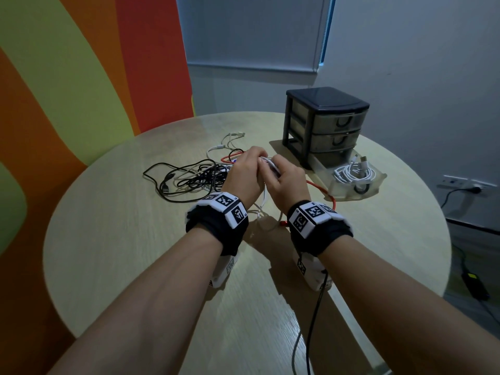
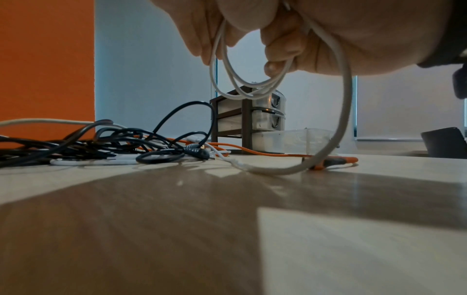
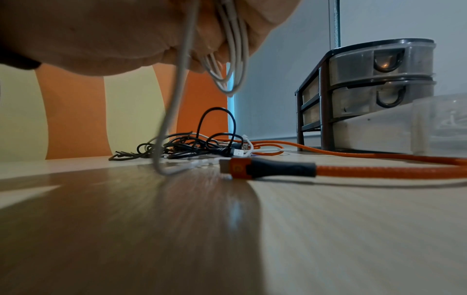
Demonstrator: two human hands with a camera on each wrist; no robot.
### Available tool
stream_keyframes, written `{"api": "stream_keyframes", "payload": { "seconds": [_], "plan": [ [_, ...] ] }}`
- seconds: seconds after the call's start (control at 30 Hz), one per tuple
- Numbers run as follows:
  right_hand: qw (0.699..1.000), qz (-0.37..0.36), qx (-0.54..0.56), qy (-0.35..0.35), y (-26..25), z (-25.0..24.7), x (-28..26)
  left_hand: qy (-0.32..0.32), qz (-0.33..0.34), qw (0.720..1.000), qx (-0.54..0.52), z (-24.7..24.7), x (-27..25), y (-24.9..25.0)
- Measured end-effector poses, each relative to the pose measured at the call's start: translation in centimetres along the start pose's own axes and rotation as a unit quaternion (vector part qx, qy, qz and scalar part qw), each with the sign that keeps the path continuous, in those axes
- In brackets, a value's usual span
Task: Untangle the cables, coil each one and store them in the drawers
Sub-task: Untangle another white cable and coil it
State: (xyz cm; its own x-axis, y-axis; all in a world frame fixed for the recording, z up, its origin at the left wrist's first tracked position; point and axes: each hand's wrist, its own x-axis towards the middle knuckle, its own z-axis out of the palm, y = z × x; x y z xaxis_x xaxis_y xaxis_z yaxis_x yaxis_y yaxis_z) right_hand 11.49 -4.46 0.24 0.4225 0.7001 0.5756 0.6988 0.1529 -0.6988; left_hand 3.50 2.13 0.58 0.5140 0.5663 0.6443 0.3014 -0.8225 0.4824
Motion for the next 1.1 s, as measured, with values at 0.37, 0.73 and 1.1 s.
{"api": "stream_keyframes", "payload": {
  "seconds": [0.37, 0.73, 1.1],
  "plan": [
    [0.999, 0.009, 0.052, 0.002, 0.1, 0.4, 0.2, 0.019, -0.008, 0.999, 0.042, -0.3, 0.0, 0.4],
    [0.997, 0.023, 0.052, 0.046, 0.4, 0.3, 0.3, -0.016, -0.044, 0.998, 0.038, -0.6, 0.0, 0.7],
    [0.991, 0.054, 0.084, 0.092, -0.3, -0.3, 0.3, -0.071, -0.133, 0.986, 0.068, -0.6, 0.3, 0.7]
  ]
}}
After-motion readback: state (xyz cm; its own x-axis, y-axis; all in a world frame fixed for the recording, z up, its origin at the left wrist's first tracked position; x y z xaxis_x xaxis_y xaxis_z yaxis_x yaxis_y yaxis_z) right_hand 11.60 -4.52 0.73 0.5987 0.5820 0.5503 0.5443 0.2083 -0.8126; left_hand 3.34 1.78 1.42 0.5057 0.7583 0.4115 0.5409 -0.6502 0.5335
